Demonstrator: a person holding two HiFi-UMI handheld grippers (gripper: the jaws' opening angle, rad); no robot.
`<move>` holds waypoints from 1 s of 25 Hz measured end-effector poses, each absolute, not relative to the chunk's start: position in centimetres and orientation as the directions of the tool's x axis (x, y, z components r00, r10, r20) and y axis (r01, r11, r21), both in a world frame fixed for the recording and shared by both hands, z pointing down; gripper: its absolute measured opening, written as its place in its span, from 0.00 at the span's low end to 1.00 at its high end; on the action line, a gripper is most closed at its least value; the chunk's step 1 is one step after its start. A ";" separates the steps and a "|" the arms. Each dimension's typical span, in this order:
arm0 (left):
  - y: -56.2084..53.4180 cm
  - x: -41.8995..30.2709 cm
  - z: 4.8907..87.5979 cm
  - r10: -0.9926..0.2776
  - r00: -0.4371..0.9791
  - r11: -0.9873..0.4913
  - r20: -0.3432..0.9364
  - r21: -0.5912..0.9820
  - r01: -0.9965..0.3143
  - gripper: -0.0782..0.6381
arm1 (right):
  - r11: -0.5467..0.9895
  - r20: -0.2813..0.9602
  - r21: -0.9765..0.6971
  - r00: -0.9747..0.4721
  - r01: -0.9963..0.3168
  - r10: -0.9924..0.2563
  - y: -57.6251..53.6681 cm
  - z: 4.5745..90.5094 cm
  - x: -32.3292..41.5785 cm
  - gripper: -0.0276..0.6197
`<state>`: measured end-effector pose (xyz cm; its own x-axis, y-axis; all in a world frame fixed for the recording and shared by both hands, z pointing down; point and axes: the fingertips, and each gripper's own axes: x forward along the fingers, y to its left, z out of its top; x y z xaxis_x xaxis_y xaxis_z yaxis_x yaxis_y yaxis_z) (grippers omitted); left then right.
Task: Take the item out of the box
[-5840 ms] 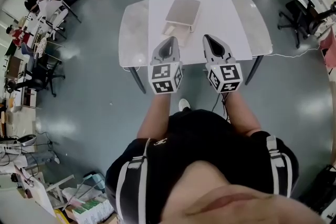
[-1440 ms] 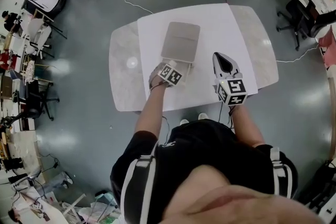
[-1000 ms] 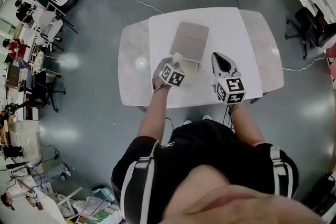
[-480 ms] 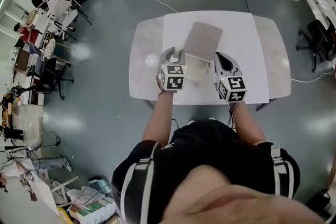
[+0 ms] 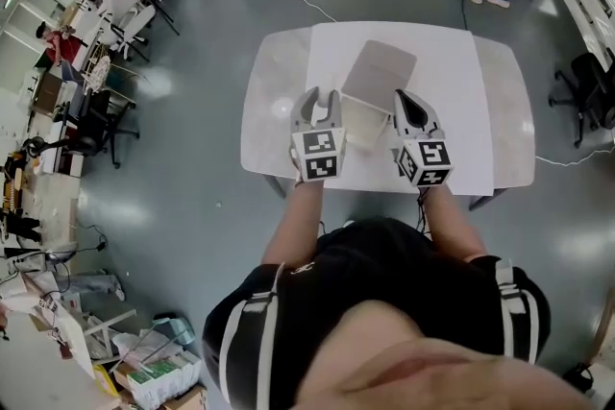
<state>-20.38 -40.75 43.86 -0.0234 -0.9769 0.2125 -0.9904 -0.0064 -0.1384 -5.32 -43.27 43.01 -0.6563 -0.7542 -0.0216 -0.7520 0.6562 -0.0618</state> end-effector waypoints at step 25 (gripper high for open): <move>-40.3 -18.8 43.6 -0.981 0.008 -0.030 0.195 -0.109 -0.994 0.30 | 0.668 -0.039 -0.030 -0.666 -0.744 -0.744 -42.8 42.5 -5.2 0.06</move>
<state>-18.83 -40.25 43.64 0.0079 -0.9808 0.1949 -0.9936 -0.0296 -0.1087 -5.23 -42.81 42.55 -0.6665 -0.7445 -0.0394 -0.7440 0.6676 -0.0296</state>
